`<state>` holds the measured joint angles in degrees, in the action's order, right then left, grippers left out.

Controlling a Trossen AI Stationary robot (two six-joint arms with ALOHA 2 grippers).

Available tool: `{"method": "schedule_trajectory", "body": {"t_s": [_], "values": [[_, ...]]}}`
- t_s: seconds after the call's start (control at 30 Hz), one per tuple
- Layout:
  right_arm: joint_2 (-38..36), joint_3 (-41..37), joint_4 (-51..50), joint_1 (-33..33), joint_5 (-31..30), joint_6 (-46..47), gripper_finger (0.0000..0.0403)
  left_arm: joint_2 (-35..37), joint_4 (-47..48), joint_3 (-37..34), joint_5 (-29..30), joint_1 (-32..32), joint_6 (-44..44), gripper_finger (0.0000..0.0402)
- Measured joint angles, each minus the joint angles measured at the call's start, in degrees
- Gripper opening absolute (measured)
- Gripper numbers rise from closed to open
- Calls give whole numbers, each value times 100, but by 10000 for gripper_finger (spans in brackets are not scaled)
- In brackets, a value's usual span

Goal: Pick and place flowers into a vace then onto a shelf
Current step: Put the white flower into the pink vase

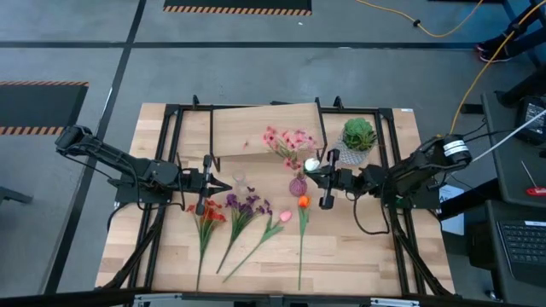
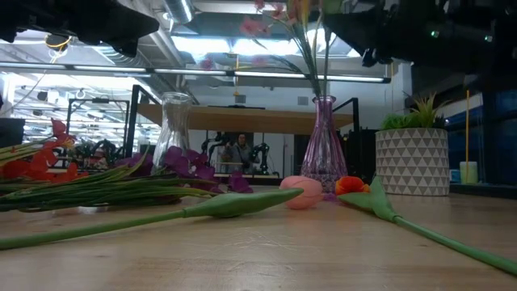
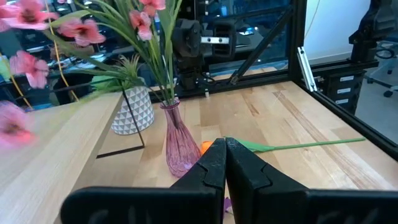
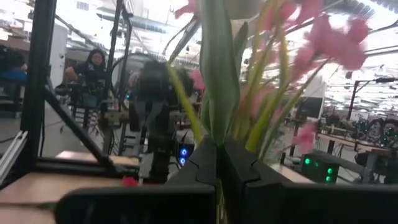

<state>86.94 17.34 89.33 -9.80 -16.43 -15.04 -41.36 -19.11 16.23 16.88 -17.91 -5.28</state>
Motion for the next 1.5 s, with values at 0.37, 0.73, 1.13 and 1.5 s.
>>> {"method": "schedule_trajectory", "body": {"t_s": [0.37,0.73,1.13,1.5], "values": [[479,0,77,-2,-192,-9,0,0,0,0,0,1,0,4],[710,0,25,114,-197,-26,14,0,0,1,0,1,0,4],[707,0,-86,111,-728,-49,49,0,0,1,0,1,0,4],[377,0,-430,-65,-898,112,78,0,2,1,0,1,0,4]]}}
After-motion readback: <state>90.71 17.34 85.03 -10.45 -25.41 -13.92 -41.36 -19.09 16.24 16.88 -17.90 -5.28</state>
